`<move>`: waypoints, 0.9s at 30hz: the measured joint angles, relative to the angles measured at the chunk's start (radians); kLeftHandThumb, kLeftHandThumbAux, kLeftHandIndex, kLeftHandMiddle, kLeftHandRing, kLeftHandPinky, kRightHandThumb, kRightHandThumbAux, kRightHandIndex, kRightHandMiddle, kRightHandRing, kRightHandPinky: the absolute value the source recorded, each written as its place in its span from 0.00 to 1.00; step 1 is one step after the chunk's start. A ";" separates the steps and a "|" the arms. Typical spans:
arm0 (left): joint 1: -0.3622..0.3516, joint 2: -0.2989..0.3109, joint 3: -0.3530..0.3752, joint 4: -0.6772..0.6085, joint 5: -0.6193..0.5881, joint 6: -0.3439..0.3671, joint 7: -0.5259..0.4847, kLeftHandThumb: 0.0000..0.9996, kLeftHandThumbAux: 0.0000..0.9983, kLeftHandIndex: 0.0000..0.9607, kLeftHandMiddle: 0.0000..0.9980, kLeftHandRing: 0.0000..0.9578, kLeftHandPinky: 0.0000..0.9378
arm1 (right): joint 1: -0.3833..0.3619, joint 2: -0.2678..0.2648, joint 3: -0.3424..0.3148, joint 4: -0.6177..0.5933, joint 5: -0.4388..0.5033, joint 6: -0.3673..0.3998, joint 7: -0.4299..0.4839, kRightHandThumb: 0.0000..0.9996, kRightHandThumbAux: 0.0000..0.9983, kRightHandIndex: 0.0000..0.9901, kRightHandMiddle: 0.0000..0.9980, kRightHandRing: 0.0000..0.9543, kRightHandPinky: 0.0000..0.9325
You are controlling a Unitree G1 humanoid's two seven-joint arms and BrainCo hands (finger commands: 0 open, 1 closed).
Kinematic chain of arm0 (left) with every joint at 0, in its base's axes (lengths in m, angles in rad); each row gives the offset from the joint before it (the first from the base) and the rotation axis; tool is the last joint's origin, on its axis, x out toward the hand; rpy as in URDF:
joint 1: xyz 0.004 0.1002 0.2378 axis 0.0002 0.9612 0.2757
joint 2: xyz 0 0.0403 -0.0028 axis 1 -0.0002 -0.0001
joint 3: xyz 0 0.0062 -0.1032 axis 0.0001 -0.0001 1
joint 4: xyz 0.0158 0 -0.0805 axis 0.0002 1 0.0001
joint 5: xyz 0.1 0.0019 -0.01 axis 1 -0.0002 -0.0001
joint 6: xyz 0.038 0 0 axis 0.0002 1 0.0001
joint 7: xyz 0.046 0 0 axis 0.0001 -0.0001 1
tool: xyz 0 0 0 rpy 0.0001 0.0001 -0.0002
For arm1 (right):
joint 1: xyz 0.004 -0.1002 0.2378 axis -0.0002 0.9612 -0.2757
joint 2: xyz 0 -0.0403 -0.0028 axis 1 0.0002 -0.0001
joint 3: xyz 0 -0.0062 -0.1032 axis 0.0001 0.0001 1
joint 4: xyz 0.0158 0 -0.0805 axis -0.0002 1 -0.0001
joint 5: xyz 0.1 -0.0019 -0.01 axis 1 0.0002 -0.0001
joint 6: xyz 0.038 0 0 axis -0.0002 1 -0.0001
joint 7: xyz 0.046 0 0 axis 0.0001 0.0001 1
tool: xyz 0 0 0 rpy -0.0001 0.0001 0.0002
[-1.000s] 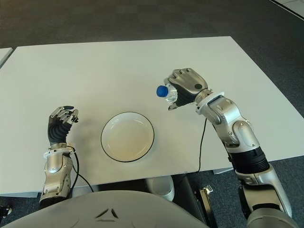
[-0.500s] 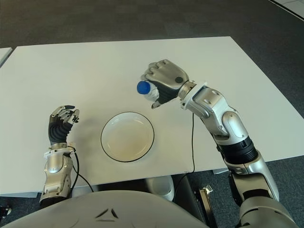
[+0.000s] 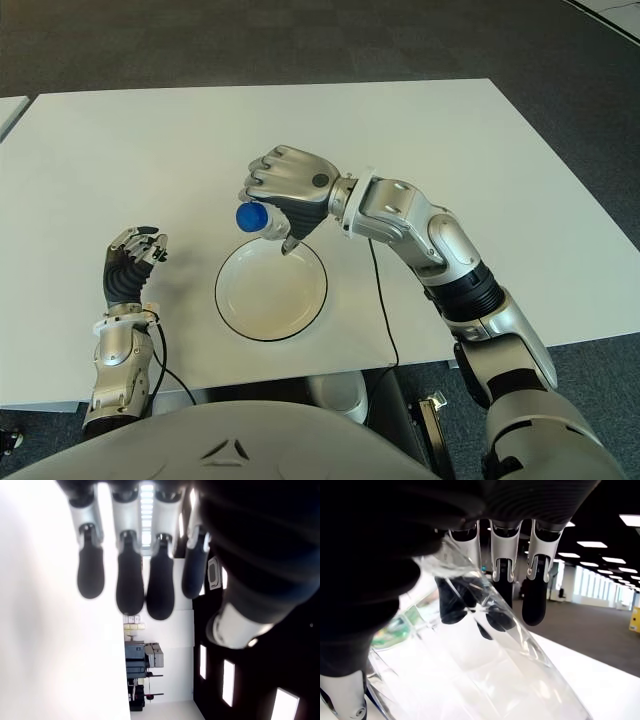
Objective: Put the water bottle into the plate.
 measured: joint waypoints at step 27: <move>0.030 0.001 0.005 -0.061 -0.021 0.056 -0.002 0.71 0.71 0.45 0.63 0.63 0.64 | 0.014 0.097 0.184 0.222 -0.008 -0.127 0.049 0.72 0.72 0.44 0.85 0.90 0.94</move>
